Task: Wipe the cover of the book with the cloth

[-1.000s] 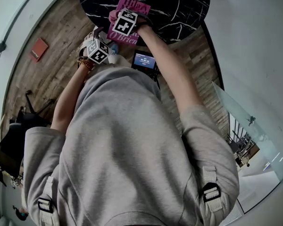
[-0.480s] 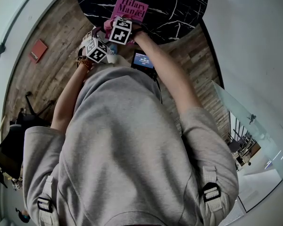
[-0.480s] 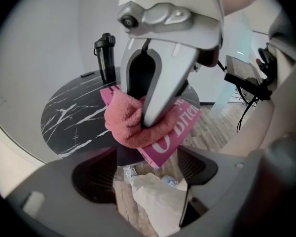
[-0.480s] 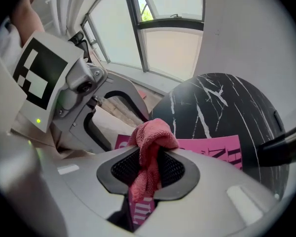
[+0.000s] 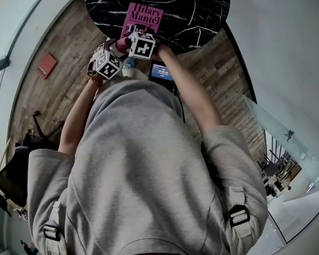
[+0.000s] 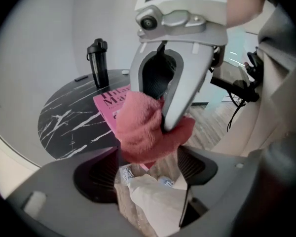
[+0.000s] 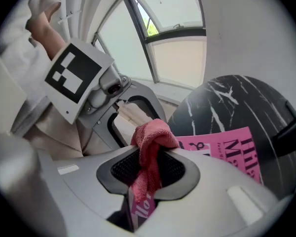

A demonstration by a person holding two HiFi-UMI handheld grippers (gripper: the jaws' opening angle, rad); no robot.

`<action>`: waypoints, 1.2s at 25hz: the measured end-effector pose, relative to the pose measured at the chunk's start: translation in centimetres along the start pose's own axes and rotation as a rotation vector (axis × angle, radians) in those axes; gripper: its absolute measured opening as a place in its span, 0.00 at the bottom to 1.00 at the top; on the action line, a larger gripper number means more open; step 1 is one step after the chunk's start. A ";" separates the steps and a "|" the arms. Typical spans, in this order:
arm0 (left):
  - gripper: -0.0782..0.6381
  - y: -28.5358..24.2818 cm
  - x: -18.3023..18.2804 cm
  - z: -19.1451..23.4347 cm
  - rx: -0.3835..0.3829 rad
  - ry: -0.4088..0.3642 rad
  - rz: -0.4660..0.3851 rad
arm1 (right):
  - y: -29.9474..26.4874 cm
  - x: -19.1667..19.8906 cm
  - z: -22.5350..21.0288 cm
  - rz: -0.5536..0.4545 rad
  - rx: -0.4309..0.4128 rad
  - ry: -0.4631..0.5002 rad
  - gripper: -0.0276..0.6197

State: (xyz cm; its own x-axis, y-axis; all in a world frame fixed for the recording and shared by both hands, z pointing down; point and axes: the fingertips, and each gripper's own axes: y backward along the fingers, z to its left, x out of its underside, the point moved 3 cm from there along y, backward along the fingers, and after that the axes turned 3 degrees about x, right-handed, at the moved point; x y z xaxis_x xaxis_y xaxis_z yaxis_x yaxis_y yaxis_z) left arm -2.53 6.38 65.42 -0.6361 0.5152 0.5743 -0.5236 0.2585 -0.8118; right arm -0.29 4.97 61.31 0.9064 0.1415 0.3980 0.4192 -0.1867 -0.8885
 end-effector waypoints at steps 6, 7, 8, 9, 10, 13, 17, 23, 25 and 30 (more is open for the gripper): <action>0.48 5.2 -5.1 0.7 -0.096 0.059 -0.255 | 10.4 -0.4 -2.6 -0.358 0.277 -0.156 0.21; 0.41 6.5 -6.4 1.1 -0.121 0.062 -0.313 | 12.5 -0.5 -2.8 -0.428 0.335 -0.185 0.21; 0.36 7.9 -7.8 1.5 -0.148 0.061 -0.370 | 14.6 -0.6 -2.8 -0.499 0.392 -0.210 0.21; 0.31 9.3 -9.3 1.9 -0.177 0.058 -0.424 | 16.6 -0.6 -2.7 -0.567 0.444 -0.233 0.21; 0.25 10.6 -10.6 2.2 -0.205 0.054 -0.474 | 18.5 -0.7 -2.4 -0.631 0.492 -0.252 0.21; 0.11 14.3 -14.4 2.7 -0.271 0.039 -0.602 | 22.8 -0.3 -1.1 -0.770 0.610 -0.282 0.20; 0.11 17.2 -18.2 2.2 -0.316 -0.012 -0.691 | 26.5 0.5 0.7 -0.861 0.719 -0.304 0.20; 0.11 17.1 -19.8 -0.7 -0.287 -0.056 -0.700 | 29.5 2.0 2.5 -0.942 0.801 -0.333 0.20; 0.11 16.8 -19.7 -1.8 -0.271 -0.050 -0.699 | 29.8 2.6 3.1 -0.948 0.821 -0.336 0.20; 0.11 16.1 -19.7 -4.0 -0.236 -0.069 -0.690 | 30.5 4.0 4.5 -0.968 0.857 -0.357 0.20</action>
State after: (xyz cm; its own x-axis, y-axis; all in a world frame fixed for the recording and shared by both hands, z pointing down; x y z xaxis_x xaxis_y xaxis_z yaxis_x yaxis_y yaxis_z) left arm 3.84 3.67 40.58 -0.2444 0.1208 0.9621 -0.6872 0.6784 -0.2598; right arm 15.85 4.21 34.76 0.1471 0.1378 0.9795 0.5970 0.7772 -0.1990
